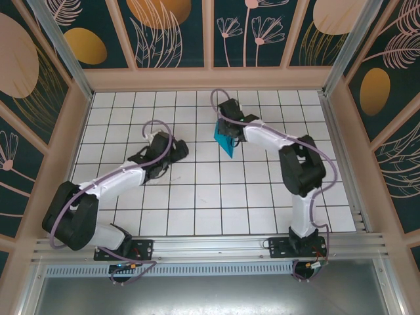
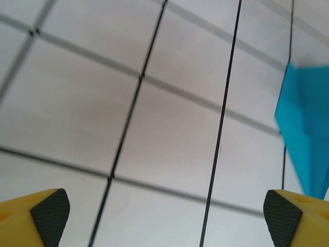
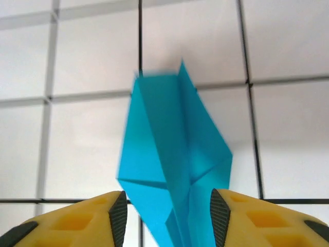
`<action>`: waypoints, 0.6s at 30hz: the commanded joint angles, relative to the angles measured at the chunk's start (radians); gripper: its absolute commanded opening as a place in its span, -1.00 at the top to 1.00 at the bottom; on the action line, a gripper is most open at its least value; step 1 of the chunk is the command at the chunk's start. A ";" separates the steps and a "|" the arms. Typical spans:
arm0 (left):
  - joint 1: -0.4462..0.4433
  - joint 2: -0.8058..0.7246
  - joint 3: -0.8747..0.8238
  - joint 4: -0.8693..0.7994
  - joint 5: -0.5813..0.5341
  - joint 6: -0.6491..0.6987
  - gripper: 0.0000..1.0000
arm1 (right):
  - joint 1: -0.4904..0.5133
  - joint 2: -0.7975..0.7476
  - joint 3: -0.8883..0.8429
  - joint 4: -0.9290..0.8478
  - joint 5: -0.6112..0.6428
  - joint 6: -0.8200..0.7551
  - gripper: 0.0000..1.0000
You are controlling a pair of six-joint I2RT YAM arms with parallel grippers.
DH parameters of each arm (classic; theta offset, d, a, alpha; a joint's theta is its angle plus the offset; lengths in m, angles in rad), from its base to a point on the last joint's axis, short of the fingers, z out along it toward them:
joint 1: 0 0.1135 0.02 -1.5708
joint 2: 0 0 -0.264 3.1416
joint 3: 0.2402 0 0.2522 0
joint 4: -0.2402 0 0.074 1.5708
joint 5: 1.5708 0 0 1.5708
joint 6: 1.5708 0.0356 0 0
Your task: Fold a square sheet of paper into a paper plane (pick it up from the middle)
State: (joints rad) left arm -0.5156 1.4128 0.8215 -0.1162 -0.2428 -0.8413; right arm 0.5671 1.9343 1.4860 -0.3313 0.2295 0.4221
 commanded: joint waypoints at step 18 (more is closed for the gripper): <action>0.283 -0.245 -0.376 0.633 -0.565 0.616 -0.97 | -0.493 -0.669 -0.838 0.568 0.345 -0.083 -0.98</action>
State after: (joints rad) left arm -0.2657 1.2079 0.5049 0.3016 -0.7338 -0.3393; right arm 0.1184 1.2987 0.7326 0.0742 0.5468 0.3813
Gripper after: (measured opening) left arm 0.985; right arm 0.990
